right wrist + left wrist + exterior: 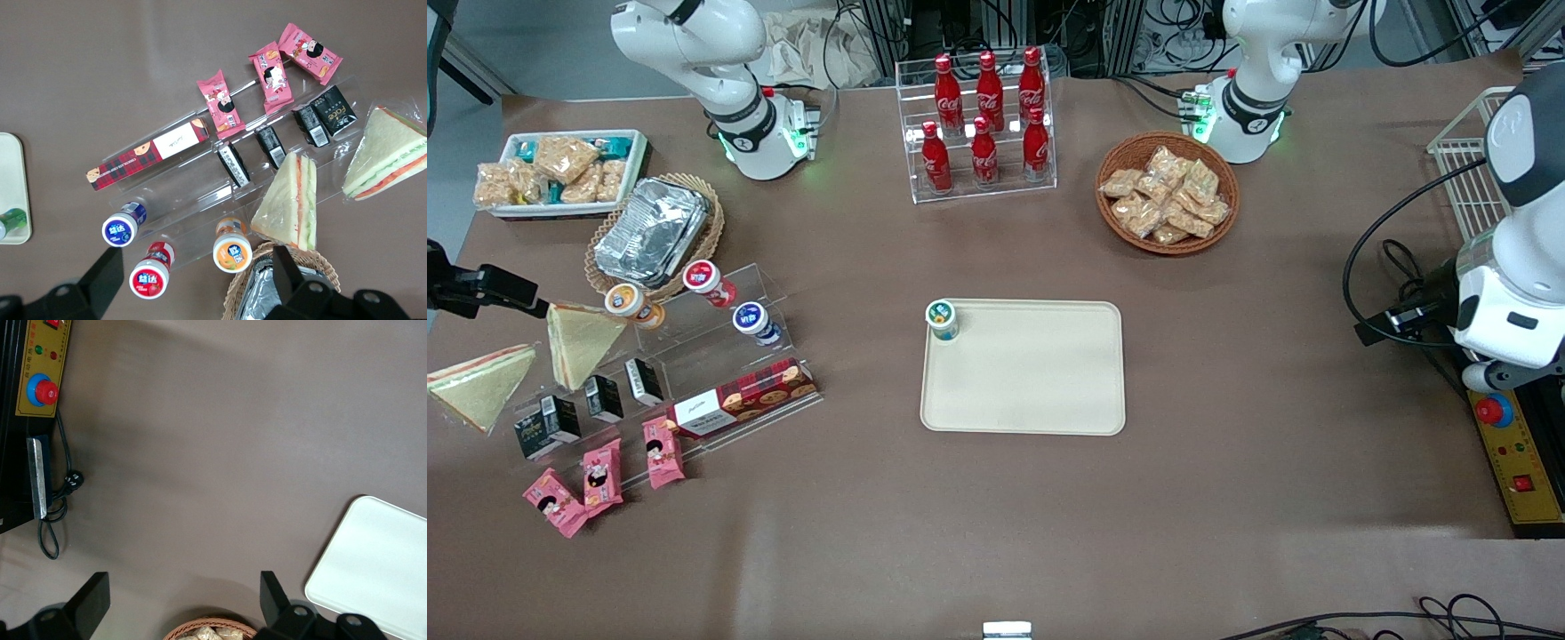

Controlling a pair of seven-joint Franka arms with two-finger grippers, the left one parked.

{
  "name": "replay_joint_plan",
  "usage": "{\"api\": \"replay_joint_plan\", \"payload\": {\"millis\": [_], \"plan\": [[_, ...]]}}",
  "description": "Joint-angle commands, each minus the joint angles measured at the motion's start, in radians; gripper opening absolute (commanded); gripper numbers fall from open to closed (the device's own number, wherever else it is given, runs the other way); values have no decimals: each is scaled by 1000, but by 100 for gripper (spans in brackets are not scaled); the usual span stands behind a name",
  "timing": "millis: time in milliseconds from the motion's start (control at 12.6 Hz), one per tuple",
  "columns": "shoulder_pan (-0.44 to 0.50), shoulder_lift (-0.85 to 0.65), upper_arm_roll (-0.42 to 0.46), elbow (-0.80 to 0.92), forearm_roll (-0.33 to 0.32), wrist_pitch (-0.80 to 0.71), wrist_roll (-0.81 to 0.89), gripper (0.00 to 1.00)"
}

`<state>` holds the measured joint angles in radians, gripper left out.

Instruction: Place sandwich on tray

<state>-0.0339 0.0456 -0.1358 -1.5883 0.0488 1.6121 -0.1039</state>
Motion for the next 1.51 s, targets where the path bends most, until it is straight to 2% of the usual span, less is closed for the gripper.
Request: {"api": "replay_joint_plan", "payload": {"millis": [0,1427], "plan": [[2,5,1,16,-1,2,-7,99],[-11,-3,-15,14,-17,0,-5,99]]}}
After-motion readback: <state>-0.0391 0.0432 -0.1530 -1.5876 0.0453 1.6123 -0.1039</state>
